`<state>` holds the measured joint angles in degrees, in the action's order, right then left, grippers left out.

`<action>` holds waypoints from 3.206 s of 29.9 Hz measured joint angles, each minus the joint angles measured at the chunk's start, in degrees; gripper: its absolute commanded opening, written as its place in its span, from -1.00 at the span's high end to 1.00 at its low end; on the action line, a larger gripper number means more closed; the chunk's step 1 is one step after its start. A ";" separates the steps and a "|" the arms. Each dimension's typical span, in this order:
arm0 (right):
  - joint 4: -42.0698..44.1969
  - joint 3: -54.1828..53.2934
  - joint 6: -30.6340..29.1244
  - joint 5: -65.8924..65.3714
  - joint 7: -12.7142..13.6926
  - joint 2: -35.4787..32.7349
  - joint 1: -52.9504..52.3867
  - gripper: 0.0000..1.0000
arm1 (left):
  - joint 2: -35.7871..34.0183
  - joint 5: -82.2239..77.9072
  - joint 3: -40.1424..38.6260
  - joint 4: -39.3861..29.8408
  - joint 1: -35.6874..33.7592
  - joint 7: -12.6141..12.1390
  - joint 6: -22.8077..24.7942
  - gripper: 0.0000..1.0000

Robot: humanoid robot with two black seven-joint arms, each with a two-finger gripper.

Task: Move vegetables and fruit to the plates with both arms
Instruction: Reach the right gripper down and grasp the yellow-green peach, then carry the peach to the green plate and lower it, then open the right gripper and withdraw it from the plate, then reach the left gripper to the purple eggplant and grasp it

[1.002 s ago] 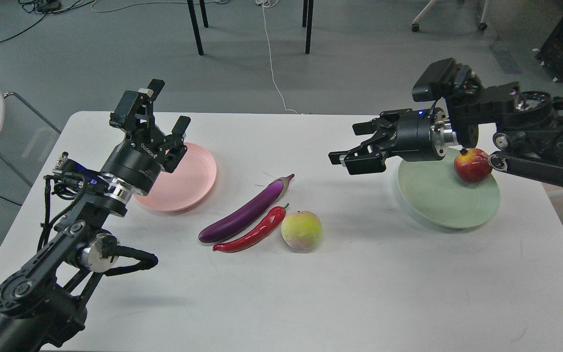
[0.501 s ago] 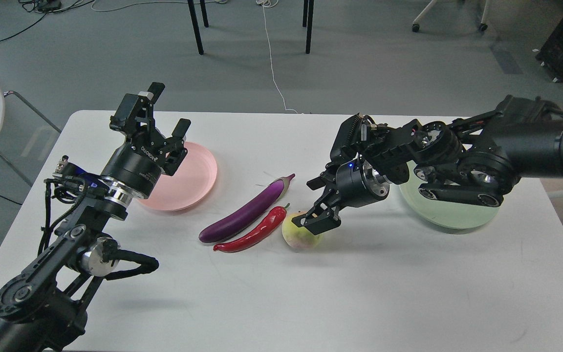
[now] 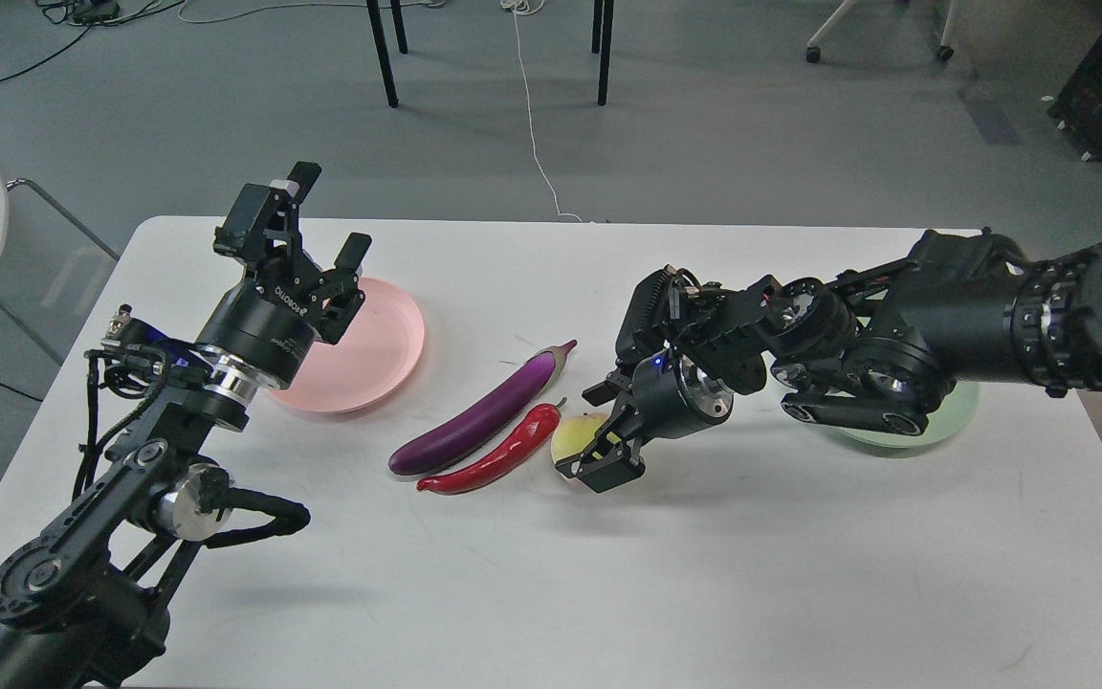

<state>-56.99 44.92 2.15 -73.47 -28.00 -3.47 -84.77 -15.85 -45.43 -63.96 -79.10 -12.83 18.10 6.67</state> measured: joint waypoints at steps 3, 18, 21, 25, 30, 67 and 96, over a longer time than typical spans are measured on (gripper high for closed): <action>1.23 0.03 0.03 0.00 0.00 1.16 0.96 -0.74 | -0.04 0.05 -0.13 0.00 0.00 0.00 -0.02 -0.96; 0.70 -0.05 0.30 -0.03 0.00 -2.61 -4.43 0.41 | -0.56 0.08 -0.56 0.00 0.00 -0.09 0.00 -0.96; -1.25 -1.79 0.33 -0.01 -0.01 -7.99 -6.67 0.40 | -0.72 0.08 -0.56 -0.04 0.00 -0.09 0.02 -0.96; -2.69 -2.40 0.22 -0.74 -0.01 -17.08 -7.98 0.37 | -0.65 0.08 -0.57 -0.08 -0.02 -0.09 0.02 -0.96; -2.65 -1.23 0.12 -4.94 0.00 -26.37 -6.26 0.36 | -0.31 0.08 -0.45 -0.10 -0.04 -0.09 0.08 -0.96; -3.05 -34.56 0.78 24.31 0.01 -41.37 14.22 -0.94 | -0.91 -0.12 0.48 -1.36 -0.28 0.01 0.21 -0.96; -3.78 -49.06 -29.26 89.32 -0.01 -44.26 42.49 -0.95 | -10.83 -79.57 34.84 10.13 -26.30 9.92 6.25 -0.93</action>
<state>-60.78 -4.14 -27.11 15.84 -28.01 -47.73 -42.27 -26.68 -125.00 -29.12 -68.98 -39.13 28.02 12.92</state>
